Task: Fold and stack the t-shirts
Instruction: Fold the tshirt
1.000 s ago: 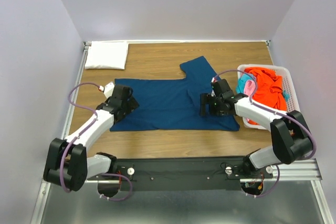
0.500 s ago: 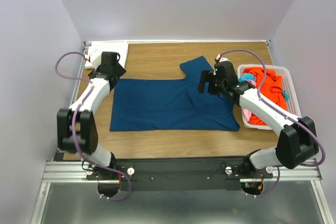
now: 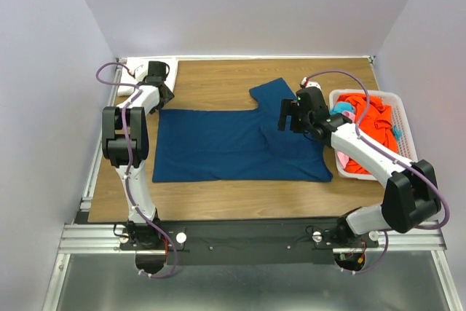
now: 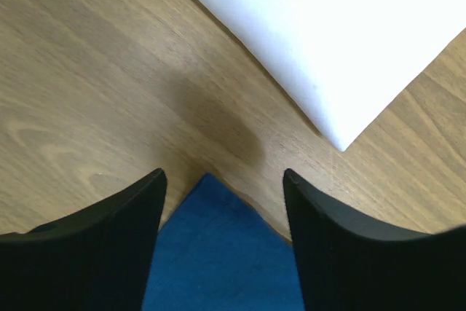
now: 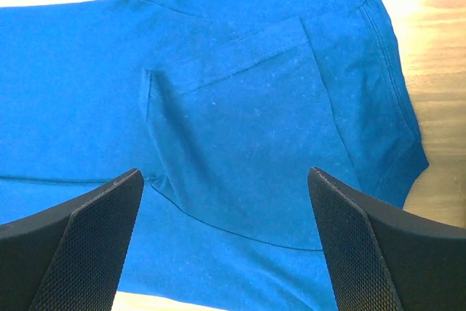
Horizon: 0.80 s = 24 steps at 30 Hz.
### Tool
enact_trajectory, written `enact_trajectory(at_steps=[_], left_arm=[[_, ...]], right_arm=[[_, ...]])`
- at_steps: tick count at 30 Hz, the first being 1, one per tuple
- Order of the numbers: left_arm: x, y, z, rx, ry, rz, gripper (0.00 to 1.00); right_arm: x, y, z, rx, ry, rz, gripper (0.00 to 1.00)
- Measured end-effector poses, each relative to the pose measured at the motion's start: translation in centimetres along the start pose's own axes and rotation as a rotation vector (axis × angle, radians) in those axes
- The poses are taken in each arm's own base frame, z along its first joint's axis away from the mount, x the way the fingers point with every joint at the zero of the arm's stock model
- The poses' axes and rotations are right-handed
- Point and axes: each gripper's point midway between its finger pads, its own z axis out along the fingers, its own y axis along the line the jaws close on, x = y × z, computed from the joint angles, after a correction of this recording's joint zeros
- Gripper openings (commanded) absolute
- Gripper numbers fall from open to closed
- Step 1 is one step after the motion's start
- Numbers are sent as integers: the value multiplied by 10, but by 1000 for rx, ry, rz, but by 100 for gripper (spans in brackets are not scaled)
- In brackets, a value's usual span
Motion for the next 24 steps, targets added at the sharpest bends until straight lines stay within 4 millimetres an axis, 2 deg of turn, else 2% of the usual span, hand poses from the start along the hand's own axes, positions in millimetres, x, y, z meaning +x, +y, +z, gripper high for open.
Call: enact_trajectory(at_steps=[5,10,14,15,17,18,20,21,22,24], left_arm=[[7,1,4,-5,21,10,66],[22,11,8,-29,47,21,51],[22,11,8,-27,49,23,50],[22,11,8,-27,48,23,41],[22,11,8,-27,49,23,35],[23,11,8,-28,50,26,28],[23,11,9,-27,50,23,20],[24,12,9,-28,52,25,11],[24,12,9,-28,51,26,5],[24,12,9,-25,50,24,0]], right_arm=[[5,-4,1,13,8,-4,100],[8,-7,2,27,12,-5,100],[11,-9,3,31,20,-6,100],[11,-9,3,32,20,-6,100],[11,-10,3,34,19,-7,100],[11,-10,3,35,19,-7,100],[11,-10,3,37,18,-7,100],[11,-10,4,40,18,-7,100],[11,-11,4,44,18,-8,100],[10,-11,8,55,24,-10,100]])
